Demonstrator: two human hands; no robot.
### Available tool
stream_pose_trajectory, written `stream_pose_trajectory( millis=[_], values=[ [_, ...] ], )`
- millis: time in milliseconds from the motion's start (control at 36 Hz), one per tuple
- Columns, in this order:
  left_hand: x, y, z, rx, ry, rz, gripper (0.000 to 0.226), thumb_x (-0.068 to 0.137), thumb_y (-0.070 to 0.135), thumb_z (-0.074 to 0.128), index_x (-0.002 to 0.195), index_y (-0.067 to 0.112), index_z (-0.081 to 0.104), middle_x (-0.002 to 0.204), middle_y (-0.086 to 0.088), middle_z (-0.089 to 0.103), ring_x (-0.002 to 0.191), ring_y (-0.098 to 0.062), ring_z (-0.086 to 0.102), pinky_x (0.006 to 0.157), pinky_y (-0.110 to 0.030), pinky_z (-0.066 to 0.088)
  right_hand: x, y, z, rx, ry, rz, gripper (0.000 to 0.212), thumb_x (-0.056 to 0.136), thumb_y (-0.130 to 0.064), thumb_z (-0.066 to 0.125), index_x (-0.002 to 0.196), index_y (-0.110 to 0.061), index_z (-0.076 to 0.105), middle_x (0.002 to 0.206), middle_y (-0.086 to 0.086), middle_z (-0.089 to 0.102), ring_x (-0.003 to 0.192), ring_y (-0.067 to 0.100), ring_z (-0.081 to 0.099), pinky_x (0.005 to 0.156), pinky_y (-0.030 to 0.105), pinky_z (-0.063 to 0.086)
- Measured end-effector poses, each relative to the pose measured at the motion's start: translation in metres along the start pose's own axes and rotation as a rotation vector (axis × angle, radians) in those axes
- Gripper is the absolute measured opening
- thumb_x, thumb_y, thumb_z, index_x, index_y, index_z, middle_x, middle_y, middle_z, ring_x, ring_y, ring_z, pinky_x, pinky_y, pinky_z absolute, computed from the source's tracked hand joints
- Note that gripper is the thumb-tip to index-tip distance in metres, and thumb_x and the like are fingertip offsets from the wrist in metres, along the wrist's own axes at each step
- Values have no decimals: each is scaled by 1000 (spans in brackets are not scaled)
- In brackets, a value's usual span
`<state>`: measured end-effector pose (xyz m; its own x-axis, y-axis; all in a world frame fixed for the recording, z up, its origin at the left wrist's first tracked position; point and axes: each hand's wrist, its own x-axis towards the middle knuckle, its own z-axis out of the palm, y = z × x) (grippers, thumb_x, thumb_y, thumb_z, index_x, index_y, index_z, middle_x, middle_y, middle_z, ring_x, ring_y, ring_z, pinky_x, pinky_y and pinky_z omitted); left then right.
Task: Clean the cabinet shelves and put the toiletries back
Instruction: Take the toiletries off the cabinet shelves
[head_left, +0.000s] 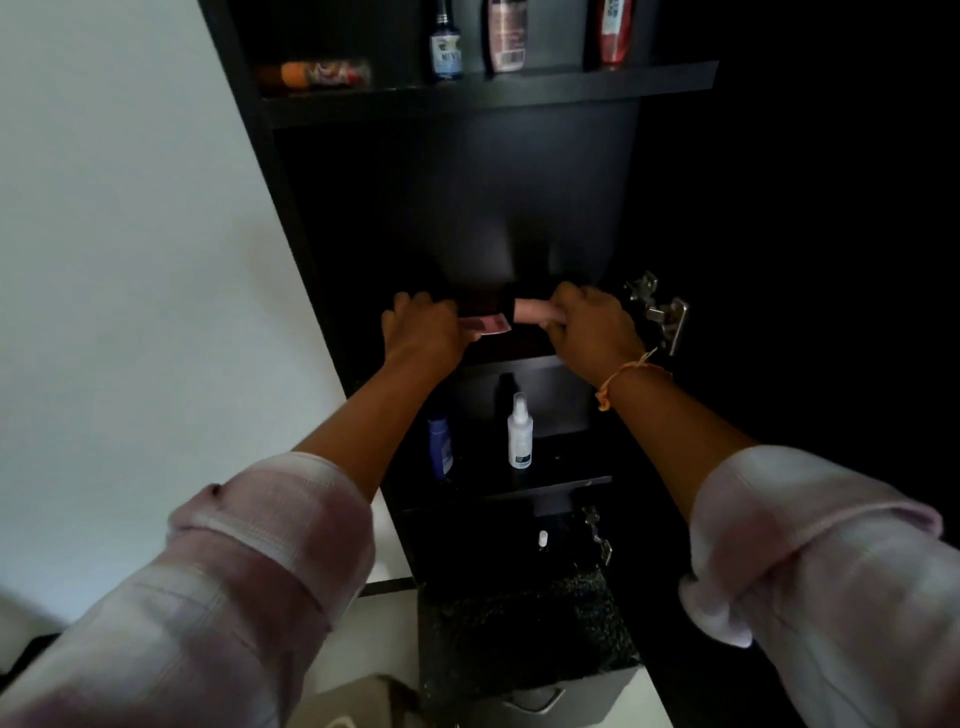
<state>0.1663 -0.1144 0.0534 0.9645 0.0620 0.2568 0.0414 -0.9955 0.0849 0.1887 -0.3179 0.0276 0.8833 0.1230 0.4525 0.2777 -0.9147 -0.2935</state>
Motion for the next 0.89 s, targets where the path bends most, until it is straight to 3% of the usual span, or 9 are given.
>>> stream_pose_trajectory(
  millis=[139, 250, 389, 611, 694, 778, 889],
  values=[
    [-2, -5, -12, -119, -109, -105, 51, 80, 60, 64, 114, 23, 64, 127, -8, 58, 125, -36, 39, 101, -44, 34, 2, -1, 5, 58, 12, 21, 31, 81, -35, 69, 105, -18, 60, 103, 16, 62, 95, 40, 59, 75, 40, 50],
    [-9, -6, -11, -187, -106, -195, 52, 73, 62, 70, 109, 24, 66, 120, -8, 61, 120, -35, 46, 99, -46, 35, 6, 0, 4, 27, -16, 41, 44, 78, -43, 73, 112, -17, 63, 109, 18, 61, 99, 41, 58, 82, 39, 50],
    [-26, -9, -13, -436, -31, -212, 23, 81, 36, 73, 91, 18, 64, 99, -9, 67, 95, -29, 63, 89, -43, 52, 3, -4, 3, -68, -74, 42, 50, 78, -57, 62, 99, -12, 67, 102, 20, 63, 94, 40, 59, 78, 38, 48],
    [-68, -16, -8, -679, 151, -271, 15, 88, 32, 67, 89, 17, 67, 83, -1, 66, 72, -15, 63, 76, -34, 58, -32, -20, -3, -69, 37, -72, 42, 87, -37, 43, 100, -3, 63, 99, 22, 62, 90, 43, 59, 76, 44, 50],
    [-95, -13, -7, -832, 143, -345, 9, 91, 26, 64, 91, 18, 67, 80, 3, 63, 69, -10, 60, 72, -29, 56, -56, -26, -3, 3, 102, -83, 32, 91, -33, 51, 104, -5, 61, 103, 20, 62, 92, 41, 58, 71, 41, 48],
    [-125, -11, 1, -995, 125, -439, 8, 91, 20, 63, 87, 16, 68, 81, -3, 67, 73, -19, 65, 69, -31, 56, -85, -31, 1, 172, 174, -75, 31, 91, -34, 51, 101, -7, 61, 97, 17, 62, 86, 37, 59, 63, 37, 47],
    [-167, -2, 46, -1106, 8, -559, 14, 91, 15, 62, 78, 15, 68, 72, -3, 66, 64, -17, 62, 59, -27, 51, -134, -28, 23, 352, 145, 15, 31, 91, -38, 54, 109, -14, 62, 99, 15, 65, 86, 34, 62, 63, 37, 50]
  ],
)
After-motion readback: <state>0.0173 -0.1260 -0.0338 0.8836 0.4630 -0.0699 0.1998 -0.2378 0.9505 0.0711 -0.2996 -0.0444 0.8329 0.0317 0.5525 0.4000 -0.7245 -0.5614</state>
